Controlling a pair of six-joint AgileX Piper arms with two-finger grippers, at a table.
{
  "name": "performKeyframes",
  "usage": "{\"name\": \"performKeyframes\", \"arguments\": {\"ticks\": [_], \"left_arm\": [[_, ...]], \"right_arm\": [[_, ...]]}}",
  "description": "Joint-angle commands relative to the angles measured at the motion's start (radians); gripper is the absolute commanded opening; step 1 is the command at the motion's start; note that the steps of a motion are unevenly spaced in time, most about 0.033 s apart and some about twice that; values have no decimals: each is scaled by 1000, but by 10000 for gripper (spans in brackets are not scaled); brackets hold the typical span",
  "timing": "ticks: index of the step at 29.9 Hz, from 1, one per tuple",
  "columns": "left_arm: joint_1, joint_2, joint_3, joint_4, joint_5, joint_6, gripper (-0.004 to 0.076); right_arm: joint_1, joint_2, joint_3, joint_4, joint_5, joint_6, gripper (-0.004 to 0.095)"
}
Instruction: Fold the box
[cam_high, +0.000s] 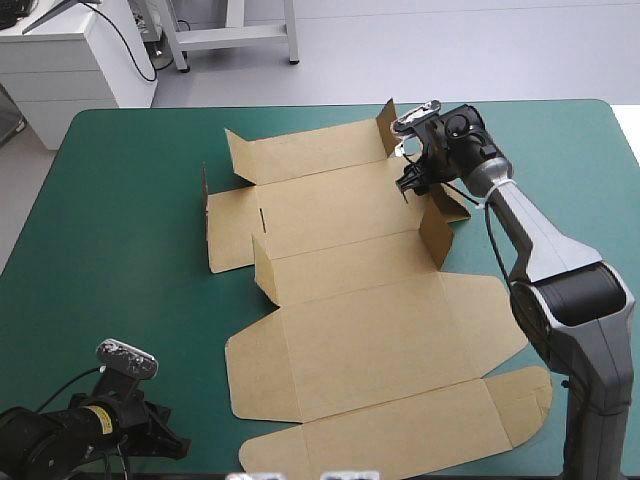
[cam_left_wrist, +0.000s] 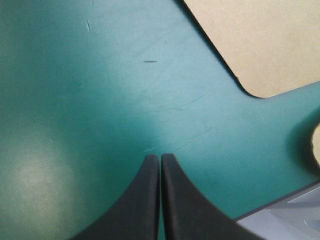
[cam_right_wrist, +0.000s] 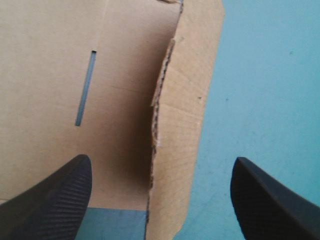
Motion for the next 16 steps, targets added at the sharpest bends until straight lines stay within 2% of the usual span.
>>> {"name": "performKeyframes", "arguments": {"ticks": [1, 11, 16], "left_arm": [[-2, 4, -23, -20, -34, -2, -8], [-2, 4, -23, -20, -34, -2, -8], [-2, 4, -23, -20, -34, -2, -8]], "right_arm": [[2, -30, -70, -62, 11, 11, 713], [2, 26, -81, -76, 22, 21, 559], [0, 45, -82, -121, 50, 53, 362]]}}
